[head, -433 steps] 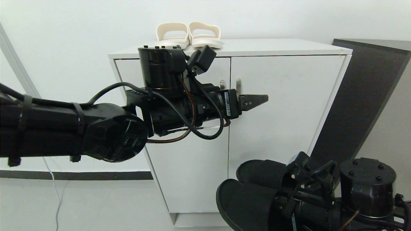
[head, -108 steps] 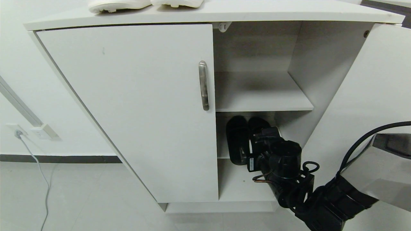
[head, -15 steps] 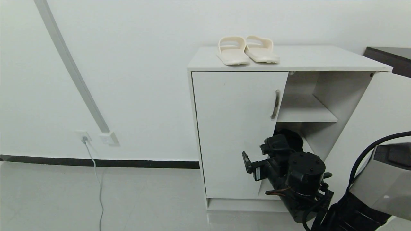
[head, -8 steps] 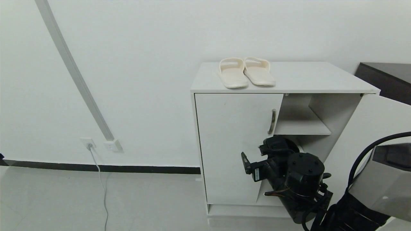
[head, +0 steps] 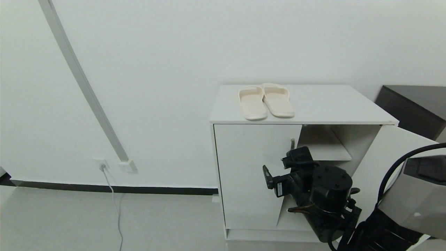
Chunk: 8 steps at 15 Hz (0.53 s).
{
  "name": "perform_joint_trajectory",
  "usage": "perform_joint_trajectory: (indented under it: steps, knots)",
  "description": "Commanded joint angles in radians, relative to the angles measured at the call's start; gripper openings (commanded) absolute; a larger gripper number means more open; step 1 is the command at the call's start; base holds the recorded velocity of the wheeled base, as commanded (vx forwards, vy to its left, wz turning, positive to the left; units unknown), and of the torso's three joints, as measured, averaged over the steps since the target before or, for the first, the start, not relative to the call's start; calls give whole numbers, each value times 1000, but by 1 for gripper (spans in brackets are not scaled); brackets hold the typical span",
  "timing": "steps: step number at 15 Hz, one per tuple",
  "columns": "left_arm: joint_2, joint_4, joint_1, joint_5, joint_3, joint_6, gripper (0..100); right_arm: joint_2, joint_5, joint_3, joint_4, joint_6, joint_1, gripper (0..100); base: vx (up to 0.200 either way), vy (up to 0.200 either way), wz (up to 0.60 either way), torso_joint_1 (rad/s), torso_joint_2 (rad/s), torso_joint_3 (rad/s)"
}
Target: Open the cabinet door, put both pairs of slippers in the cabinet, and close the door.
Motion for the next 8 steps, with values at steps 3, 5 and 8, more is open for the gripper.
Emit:
perform_joint_trajectory:
  steps: [3,5,8]
  knots:
    - [0,0,0,1,0,-1,0,11,0,-4,0,1,-6,100,0,0,0,232,-546,-321]
    - [0,-1,0,1,0,-1,0,11,0,-6,0,0,-6,100,0,0,0,239,-562,-320]
    - [0,0,0,0,0,1,0,9,0,-1,0,0,-6,100,0,0,0,269,-595,-331]
